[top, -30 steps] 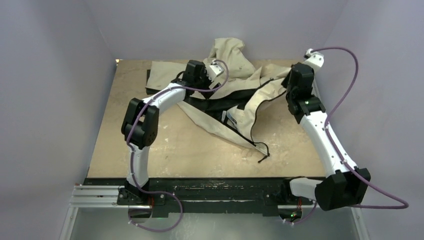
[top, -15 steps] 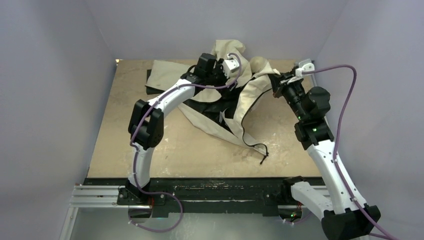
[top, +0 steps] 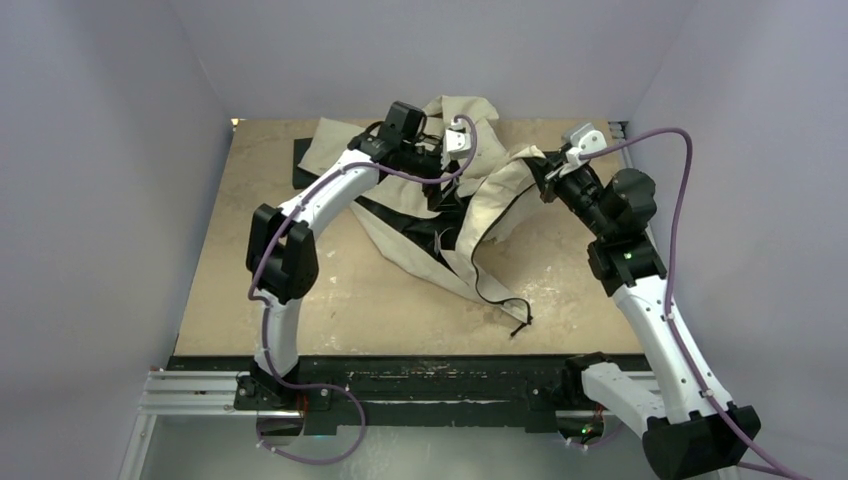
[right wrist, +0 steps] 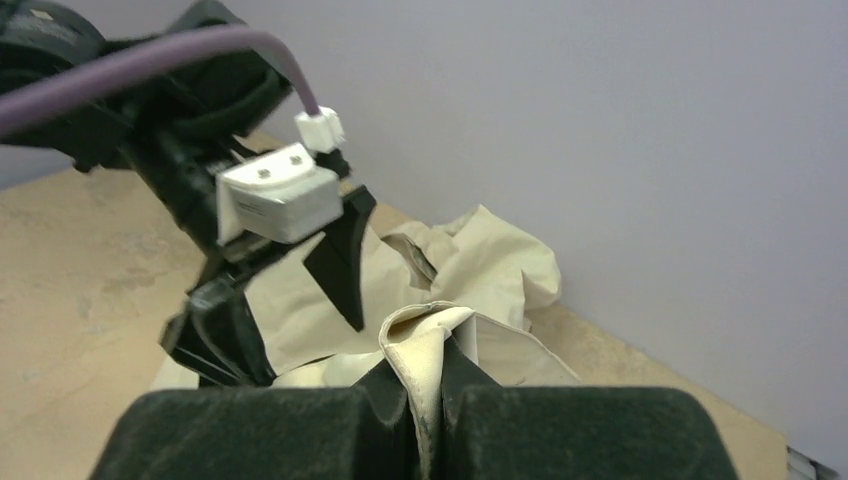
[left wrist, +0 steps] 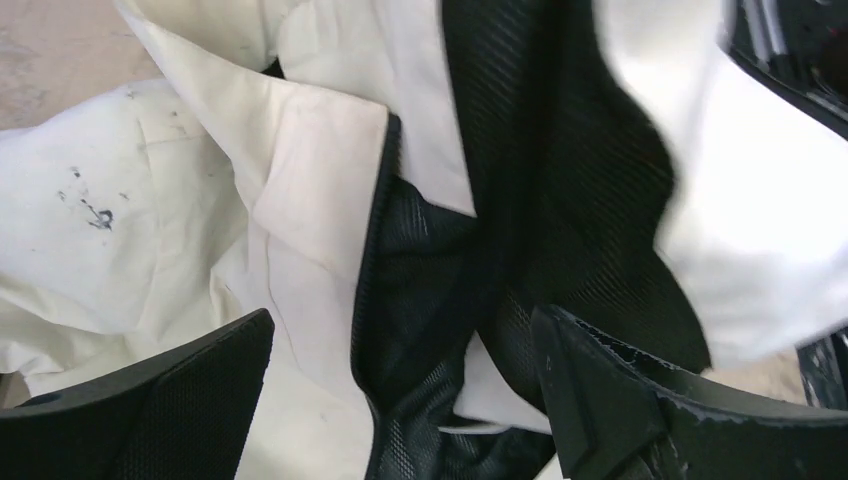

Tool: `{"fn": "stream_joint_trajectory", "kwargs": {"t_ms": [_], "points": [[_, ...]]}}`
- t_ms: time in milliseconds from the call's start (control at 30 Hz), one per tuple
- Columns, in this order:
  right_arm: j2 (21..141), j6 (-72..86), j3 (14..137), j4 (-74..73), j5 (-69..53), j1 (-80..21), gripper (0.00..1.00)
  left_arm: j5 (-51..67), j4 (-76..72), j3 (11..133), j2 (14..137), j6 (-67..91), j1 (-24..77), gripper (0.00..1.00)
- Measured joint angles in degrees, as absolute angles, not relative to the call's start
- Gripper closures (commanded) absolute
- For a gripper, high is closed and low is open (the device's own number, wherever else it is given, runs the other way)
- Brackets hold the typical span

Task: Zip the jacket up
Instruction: Flatten out the jacket at the center of the board.

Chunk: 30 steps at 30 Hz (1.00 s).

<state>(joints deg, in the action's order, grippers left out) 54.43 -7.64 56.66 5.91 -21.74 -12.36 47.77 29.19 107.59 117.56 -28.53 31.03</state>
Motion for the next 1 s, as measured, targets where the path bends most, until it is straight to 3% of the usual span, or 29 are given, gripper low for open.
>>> {"fn": "stream_joint_trajectory", "kwargs": {"t_ms": [133,333,600,700,933,1000], "points": [[54.48,-9.32,56.66,3.6,-20.03,-12.36,1.0,50.74,35.09,108.88,117.51,-34.22,29.82,0.01],[53.19,-9.41,55.77,3.86,-20.49,-12.36,1.0,44.75,30.15,102.43,116.66,-36.88,30.72,0.07],[53.17,-9.39,55.77,3.73,-20.58,-12.36,1.0,36.45,20.18,100.36,118.34,-36.62,34.79,0.29],[53.17,-9.21,55.77,3.46,-20.56,-12.36,1.0,35.68,17.82,100.73,119.15,-36.58,34.54,0.45],[53.17,-8.88,55.77,3.44,-20.43,-12.36,1.0,37.93,20.78,101.25,121.1,-39.57,34.24,1.0],[53.17,-8.62,55.77,3.44,-20.34,-12.36,1.0,38.22,21.61,101.25,121.21,-39.97,34.22,1.0]]}}
